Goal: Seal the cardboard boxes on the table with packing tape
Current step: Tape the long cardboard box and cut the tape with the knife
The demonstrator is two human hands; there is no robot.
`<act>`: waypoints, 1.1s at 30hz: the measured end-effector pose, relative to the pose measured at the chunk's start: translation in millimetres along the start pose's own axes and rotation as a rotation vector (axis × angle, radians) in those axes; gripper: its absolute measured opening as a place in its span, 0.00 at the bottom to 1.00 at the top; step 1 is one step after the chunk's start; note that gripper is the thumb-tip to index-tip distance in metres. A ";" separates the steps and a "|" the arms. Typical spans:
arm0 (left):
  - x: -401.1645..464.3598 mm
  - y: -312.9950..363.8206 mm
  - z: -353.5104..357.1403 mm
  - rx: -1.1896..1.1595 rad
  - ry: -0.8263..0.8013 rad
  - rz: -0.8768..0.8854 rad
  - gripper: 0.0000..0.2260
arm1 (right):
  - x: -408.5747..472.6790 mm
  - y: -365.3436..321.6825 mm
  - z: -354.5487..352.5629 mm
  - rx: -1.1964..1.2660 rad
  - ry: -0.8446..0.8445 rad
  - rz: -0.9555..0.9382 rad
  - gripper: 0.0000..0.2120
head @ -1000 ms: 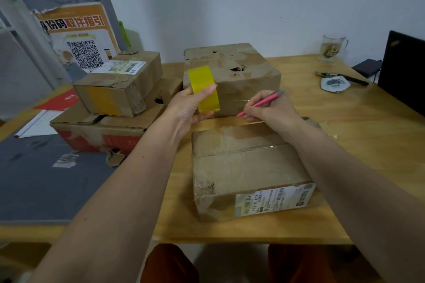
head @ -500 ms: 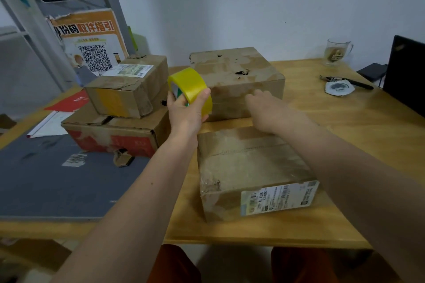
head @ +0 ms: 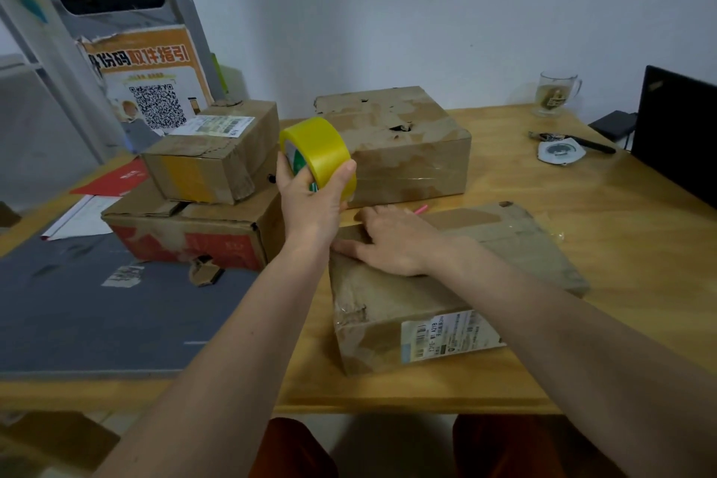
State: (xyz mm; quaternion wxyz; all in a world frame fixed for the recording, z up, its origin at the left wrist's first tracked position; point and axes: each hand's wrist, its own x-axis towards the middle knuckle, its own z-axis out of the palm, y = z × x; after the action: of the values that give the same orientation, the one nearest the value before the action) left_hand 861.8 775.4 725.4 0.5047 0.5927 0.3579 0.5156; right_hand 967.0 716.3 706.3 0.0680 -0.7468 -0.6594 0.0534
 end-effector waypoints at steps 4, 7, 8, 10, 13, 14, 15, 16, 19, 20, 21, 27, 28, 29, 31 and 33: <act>-11.4 1.5 -6.9 0.017 -0.005 0.026 0.04 | -16.4 48.2 -24.7 0.171 0.106 0.108 0.30; -23.1 3.7 -2.6 0.015 -0.013 0.007 0.04 | -35.2 100.8 -46.4 0.310 0.152 0.393 0.21; -27.8 5.3 1.0 0.024 -0.019 0.010 0.04 | -43.0 115.9 -47.9 0.420 0.120 0.480 0.19; -38.8 7.7 9.6 0.043 -0.041 0.024 0.05 | -59.2 136.1 -42.0 0.816 0.057 0.621 0.16; -57.1 9.4 21.8 0.020 -0.083 0.028 0.04 | -72.8 141.4 -26.9 1.244 0.110 0.759 0.15; -63.0 8.8 25.1 0.025 -0.090 0.043 0.04 | -71.5 141.1 -23.7 1.231 0.155 0.776 0.15; -69.1 7.6 28.3 0.045 -0.096 0.070 0.04 | -69.2 138.7 -22.4 1.191 0.205 0.790 0.13; -75.5 5.5 31.0 0.080 -0.107 0.108 0.04 | -66.4 136.4 -21.7 1.144 0.252 0.800 0.11; -93.1 -4.5 37.3 0.180 -0.135 0.229 0.06 | -62.3 133.1 -20.7 1.082 0.327 0.782 0.11; -96.5 -7.7 38.7 0.202 -0.128 0.258 0.07 | -63.3 133.0 -19.4 1.089 0.345 0.778 0.12; -98.4 -10.3 39.4 0.223 -0.113 0.292 0.09 | -65.1 132.3 -17.4 1.119 0.380 0.781 0.12; -69.5 -22.6 35.2 0.373 -0.047 0.524 0.18 | -85.0 117.5 5.9 1.520 0.714 0.871 0.12; -60.5 -25.3 34.0 0.405 -0.034 0.530 0.18 | -88.4 112.7 9.5 1.623 0.778 0.862 0.15; -51.3 -28.5 32.4 0.450 -0.019 0.537 0.16 | -91.6 108.1 12.6 1.697 0.821 0.851 0.18; -33.4 -35.0 29.4 0.557 0.013 0.592 0.13 | -96.5 97.9 19.6 1.721 0.858 0.795 0.14; -17.6 -37.4 27.2 0.682 0.030 0.665 0.13 | -99.7 87.3 29.8 1.646 0.893 0.737 0.08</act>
State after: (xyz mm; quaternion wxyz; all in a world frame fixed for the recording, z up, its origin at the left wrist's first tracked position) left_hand 888.0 761.3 685.9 0.0837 0.7993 0.3051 0.5108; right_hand 1034.9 607.7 661.0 0.7830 -0.5768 -0.0594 0.2253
